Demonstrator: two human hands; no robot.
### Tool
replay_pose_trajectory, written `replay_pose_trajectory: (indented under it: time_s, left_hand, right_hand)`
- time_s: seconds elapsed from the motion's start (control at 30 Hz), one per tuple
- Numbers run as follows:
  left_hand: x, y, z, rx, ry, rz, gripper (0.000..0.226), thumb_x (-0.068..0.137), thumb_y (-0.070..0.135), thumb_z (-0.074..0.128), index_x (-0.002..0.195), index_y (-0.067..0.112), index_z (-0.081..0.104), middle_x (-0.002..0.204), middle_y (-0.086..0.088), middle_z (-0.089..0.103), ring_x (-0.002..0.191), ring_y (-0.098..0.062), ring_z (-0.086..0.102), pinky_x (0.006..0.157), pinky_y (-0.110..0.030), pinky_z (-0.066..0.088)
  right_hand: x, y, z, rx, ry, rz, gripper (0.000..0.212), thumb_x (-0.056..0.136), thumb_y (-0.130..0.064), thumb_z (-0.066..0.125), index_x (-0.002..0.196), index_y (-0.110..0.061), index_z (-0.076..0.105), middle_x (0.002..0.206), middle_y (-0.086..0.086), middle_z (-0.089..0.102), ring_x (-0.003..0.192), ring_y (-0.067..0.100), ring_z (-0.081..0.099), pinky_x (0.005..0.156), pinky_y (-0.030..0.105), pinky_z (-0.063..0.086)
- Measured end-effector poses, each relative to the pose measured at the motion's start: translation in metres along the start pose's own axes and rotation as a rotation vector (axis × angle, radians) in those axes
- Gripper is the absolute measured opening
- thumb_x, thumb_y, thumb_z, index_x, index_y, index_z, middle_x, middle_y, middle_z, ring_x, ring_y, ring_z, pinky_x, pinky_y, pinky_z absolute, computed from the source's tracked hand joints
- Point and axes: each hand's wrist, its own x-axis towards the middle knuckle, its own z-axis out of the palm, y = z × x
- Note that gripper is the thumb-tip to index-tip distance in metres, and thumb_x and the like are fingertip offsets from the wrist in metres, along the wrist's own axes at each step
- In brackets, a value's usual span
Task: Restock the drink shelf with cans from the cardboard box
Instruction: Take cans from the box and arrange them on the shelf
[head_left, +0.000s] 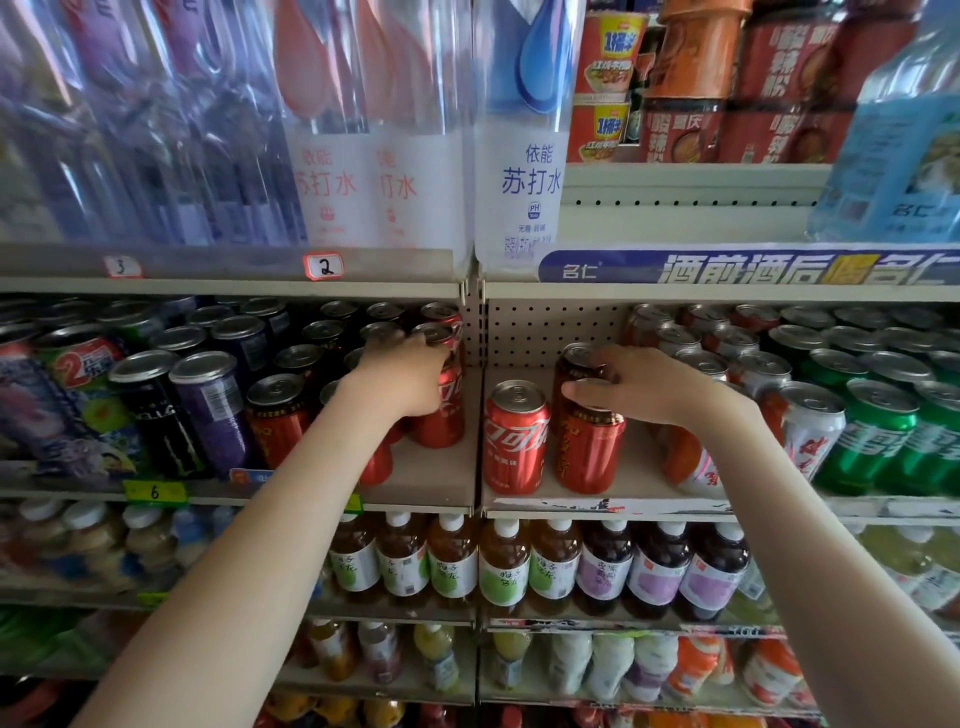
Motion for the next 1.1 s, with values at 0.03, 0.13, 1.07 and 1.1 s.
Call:
replay_pose_trajectory:
  time_s: [0.03,0.13,1.07,1.1]
  left_hand:
    - [0.000,0.000,0.002,0.003,-0.024,-0.018,0.053,0.086,0.031,0.057,0.136,0.021,0.041,0.136,-0.009,0.045,0.124,-0.033,0.045,0.098,-0.045,0.042]
    - [0.005,0.002,0.009,-0.061,0.001,-0.062,0.059,0.085,0.030,0.061,0.138,0.017,0.037,0.138,-0.012,0.043,0.122,-0.035,0.048,0.094,-0.045,0.047]
    - [0.055,0.025,0.013,-0.324,0.028,0.118,0.015,0.075,0.030,0.068,0.082,0.018,0.063,0.086,-0.002,0.064,0.078,-0.019,0.061,0.067,-0.030,0.052]
    - [0.059,0.026,0.013,-0.354,0.028,0.163,0.011,0.077,0.029,0.067,0.082,0.020,0.063,0.085,0.001,0.063,0.079,-0.016,0.060,0.066,-0.028,0.049]
  right_hand:
    - [0.003,0.000,0.001,-0.008,0.036,0.007,0.069,0.084,-0.062,0.051,0.140,-0.022,0.041,0.138,0.009,0.050,0.122,0.028,0.050,0.086,0.031,0.041]
    - [0.011,-0.005,0.002,0.012,0.187,0.028,0.053,0.090,-0.048,0.052,0.127,-0.011,0.047,0.131,0.014,0.049,0.120,0.030,0.048,0.081,0.029,0.035]
    - [0.036,0.003,0.009,0.184,0.093,0.129,0.058,0.091,-0.041,0.054,0.142,-0.018,0.036,0.138,0.017,0.048,0.119,0.032,0.051,0.080,0.027,0.039]
    - [0.036,0.004,0.009,0.186,0.097,0.125,0.058,0.091,-0.041,0.054,0.142,-0.018,0.036,0.138,0.017,0.048,0.119,0.031,0.051,0.080,0.026,0.038]
